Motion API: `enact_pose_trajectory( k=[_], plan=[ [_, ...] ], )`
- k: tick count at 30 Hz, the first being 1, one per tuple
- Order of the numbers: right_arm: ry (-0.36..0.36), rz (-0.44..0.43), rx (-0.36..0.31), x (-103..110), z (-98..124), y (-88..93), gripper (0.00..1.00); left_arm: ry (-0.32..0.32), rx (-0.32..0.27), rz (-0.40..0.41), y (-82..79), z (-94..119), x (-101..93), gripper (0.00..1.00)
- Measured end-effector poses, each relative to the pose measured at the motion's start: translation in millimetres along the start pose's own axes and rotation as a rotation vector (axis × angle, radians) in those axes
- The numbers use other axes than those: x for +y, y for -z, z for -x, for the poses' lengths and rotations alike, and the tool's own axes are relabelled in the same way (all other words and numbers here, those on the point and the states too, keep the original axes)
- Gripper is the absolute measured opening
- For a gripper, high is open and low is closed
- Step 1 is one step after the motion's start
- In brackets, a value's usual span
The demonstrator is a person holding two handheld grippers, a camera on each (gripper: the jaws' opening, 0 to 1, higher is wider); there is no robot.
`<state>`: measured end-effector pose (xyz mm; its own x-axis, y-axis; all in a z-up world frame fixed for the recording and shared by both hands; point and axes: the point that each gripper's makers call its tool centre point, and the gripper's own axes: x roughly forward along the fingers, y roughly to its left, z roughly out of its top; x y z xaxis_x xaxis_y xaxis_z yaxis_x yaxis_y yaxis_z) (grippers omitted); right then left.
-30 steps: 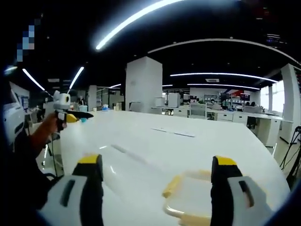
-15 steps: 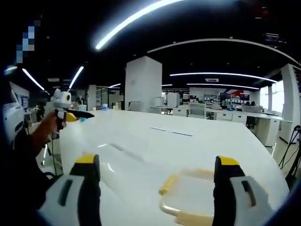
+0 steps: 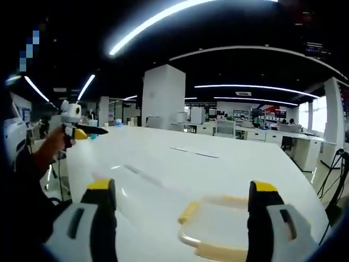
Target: Snap each plastic latch of the storage box into its locked position after aligning the lid with the box until every specified latch is closed and the lid sits flush.
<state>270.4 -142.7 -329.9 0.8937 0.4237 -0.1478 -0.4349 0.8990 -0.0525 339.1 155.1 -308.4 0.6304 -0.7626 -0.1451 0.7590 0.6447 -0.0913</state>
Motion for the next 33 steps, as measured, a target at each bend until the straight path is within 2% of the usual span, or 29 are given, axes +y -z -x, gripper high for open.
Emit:
enact_pose_trajectory(
  k=[17, 22, 33],
  plan=[
    [0.004, 0.010, -0.010, -8.6, 6.6, -1.6, 0.97, 0.029, 0.018, -0.013, 2.2, -15.7, -16.8, 1.00],
    [-0.024, -0.024, -0.038, -17.3, 11.4, -6.7, 0.97, 0.047, 0.018, -0.014, 0.9, -22.4, -27.1, 1.00],
    [-0.004, -0.018, -0.018, -27.2, 15.5, -1.0, 0.99, 0.069, 0.023, -0.011, 4.6, -31.4, -38.7, 1.00]
  ],
)
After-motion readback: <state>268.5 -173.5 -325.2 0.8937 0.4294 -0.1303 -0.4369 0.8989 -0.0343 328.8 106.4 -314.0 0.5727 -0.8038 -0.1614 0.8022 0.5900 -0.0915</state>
